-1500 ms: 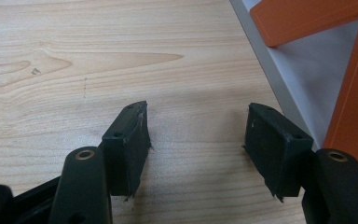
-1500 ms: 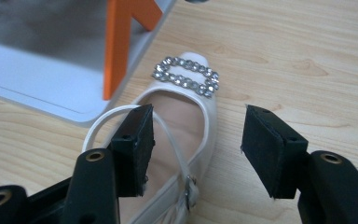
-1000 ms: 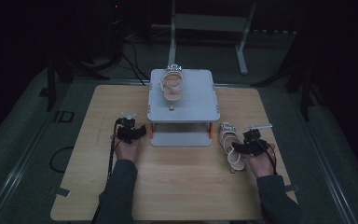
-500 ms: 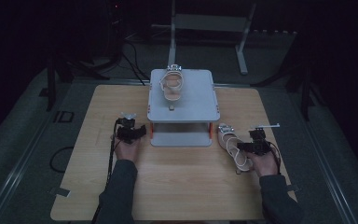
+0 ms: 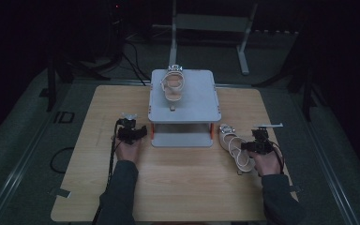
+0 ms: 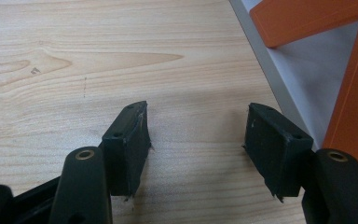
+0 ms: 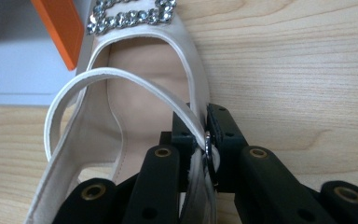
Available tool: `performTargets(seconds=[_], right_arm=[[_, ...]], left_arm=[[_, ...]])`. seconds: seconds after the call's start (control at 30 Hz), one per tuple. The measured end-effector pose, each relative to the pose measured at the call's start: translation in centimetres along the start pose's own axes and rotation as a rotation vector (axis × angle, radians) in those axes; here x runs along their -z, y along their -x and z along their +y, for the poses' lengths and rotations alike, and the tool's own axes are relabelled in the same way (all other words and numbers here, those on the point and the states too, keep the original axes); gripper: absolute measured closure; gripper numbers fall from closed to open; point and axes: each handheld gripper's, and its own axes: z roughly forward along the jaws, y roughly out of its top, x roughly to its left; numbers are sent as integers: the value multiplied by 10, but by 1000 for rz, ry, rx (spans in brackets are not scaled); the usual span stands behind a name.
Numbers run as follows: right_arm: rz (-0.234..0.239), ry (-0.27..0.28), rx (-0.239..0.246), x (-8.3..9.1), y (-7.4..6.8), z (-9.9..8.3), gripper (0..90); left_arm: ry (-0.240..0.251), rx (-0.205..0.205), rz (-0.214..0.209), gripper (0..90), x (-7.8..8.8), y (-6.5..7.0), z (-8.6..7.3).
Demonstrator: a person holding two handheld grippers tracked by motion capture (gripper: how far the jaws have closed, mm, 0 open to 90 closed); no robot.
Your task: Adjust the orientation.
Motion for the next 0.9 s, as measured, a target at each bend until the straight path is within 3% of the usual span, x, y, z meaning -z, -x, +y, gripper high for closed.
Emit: performTargets(seconds=[0.27,0.4,0.67,0.9], right_arm=[[62,14,-46,0,5,3,830],[47,35,-65,2,6,5,830],[67,57,-91,5,11,16,830],[67,84,-107,11,9,33,830]], left_arm=[[1,-4,5,401,0,1,0],[2,-4,6,401,0,1,0],[2,-4,6,400,0,1,0],[2,-3,6,400,0,1,0]])
